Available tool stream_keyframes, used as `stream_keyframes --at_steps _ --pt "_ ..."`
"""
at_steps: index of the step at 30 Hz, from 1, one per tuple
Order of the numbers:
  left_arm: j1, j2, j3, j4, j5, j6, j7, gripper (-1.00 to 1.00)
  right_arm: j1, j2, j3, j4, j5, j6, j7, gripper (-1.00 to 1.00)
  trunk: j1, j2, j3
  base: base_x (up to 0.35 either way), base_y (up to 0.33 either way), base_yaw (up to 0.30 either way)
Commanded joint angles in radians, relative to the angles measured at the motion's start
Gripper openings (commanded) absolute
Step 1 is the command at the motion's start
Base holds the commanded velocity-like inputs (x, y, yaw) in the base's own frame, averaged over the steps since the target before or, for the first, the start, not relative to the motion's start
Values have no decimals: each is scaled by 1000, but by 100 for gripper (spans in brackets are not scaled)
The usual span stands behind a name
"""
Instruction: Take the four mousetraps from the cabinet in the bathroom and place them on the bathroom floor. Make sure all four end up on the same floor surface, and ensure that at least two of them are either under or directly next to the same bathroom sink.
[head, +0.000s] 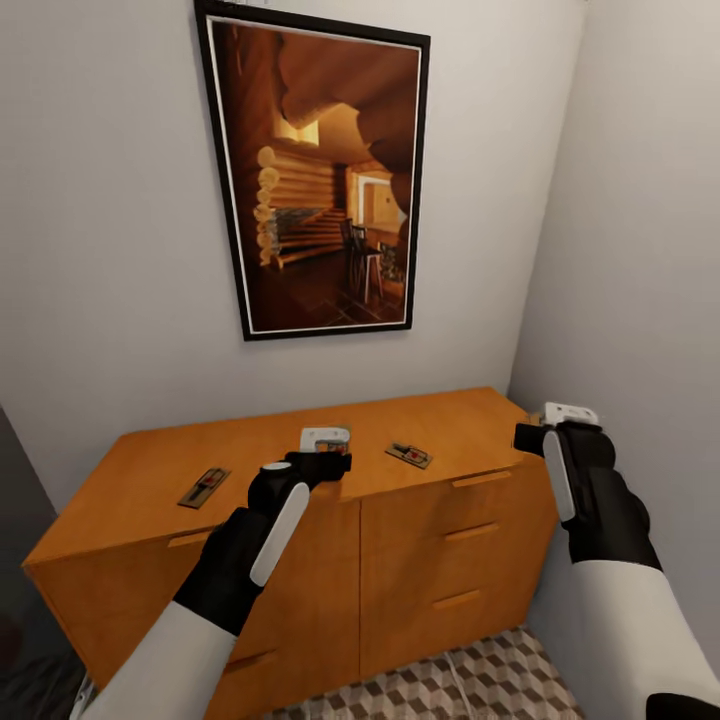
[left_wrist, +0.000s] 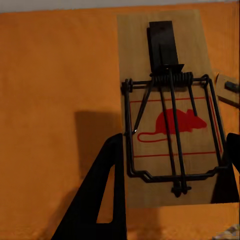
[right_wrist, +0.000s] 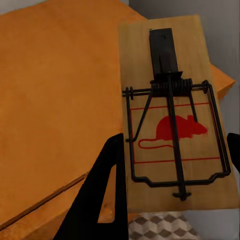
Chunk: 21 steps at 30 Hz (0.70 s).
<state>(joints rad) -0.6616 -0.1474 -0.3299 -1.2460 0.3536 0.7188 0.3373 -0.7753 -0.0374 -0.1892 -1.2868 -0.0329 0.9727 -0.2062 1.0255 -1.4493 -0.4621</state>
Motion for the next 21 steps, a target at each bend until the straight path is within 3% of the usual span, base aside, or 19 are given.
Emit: stream_keyframes --at_steps 1,8,21 --pt "-1 0 -2 -3 9 2 11 -100 3 0 17 -1 0 5 -4 -100 -1 -1 -1 -304 0 0" --pt "-1 -1 -36 -8 8 1 11 -100 9 2 73 0 -2 6 -5 -100 -1 -1 -1 -331 0 0" --pt "-1 -1 -55 -9 20 19 11 -100 10 1 82 0 -2 24 -6 -100 -1 -1 -1 -340 0 0"
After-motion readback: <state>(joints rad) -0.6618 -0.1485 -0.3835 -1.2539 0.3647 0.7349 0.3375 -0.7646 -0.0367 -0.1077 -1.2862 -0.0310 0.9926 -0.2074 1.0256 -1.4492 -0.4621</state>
